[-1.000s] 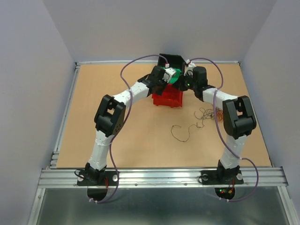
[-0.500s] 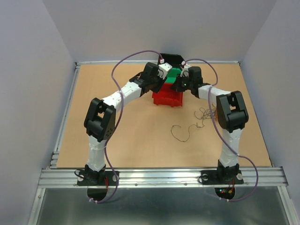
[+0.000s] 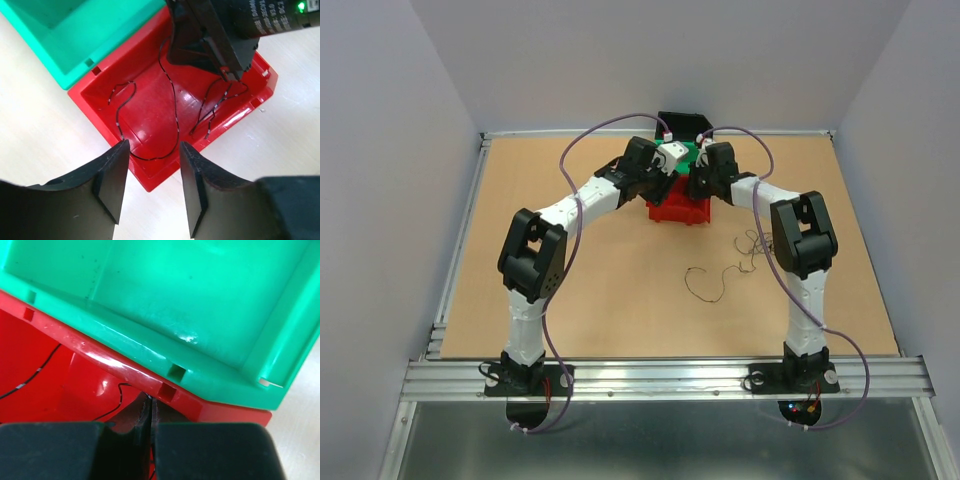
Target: Untangle the cables
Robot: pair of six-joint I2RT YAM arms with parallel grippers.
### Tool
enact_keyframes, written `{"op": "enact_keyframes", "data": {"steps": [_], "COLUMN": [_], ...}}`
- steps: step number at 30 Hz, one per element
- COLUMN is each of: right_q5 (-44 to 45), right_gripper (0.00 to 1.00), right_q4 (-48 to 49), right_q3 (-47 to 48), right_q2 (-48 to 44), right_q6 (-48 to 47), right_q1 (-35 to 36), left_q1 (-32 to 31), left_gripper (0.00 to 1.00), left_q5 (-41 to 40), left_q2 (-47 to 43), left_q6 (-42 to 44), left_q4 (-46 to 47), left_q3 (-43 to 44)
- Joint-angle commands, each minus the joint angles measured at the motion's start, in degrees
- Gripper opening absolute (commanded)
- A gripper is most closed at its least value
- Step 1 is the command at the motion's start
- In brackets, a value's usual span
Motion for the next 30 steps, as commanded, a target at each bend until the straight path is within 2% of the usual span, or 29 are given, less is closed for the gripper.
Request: {"op": "enact_keyframes", "data": {"steps": [1,4,6,8,12,18,20,28,30], "right_q5": [4.0,3.2,2.9,1.9,-1.8,-4.1,-4.6,-5.4,-4.7], "right_gripper": [0.0,0.01,0.02,0.11,0.17,0.2,0.28,0.45,0.52], "right_q4": [-1.9,-2.1,-2.2,-2.0,-2.0,-1.5,-0.8,1.7,1.9], "right_q3": [3.8,3.7,3.5,3.5,3.4,1.7,0.5,-4.4,-5.5], "right_q2": [-0.1,-0.6,-0.9,-1.4,-1.9,-4.6,-5.6,-10.6,-11.9], "right_q6": [-0.5,-0.2,-0.3,-0.3,-0.4,-0.4,-0.4,-0.2,-0.2], "right_q1": [0.4,0.5,0.8,1.0,1.1,1.1,1.2,1.2,1.2], "left_q1": [0.2,0.2,0.1,0.2,0.1,0.2,0.2,0.2,0.3], "left_gripper": [0.58,0.6,0.64,0.66,0.65,0.58,0.57,0.57,0.57], "left_q5": [4.0,4.1,3.7,3.6,3.3,1.1,1.1,-0.2,-0.3], "left_q2": [-3.5,-2.4,-1.8,-1.0,0.2,2.2,2.7,1.5,0.8], "left_q6": [1.7,1.8,1.9,1.8,1.8,1.5,1.5,1.2,1.1], "left_q4": [1.6,1.5,1.4,1.5,2.1,2.6,2.8,4.1,4.6], "left_q3": [-0.4,-0.1,0.5,0.9,1.3,2.0,2.2,0.8,0.3]}}
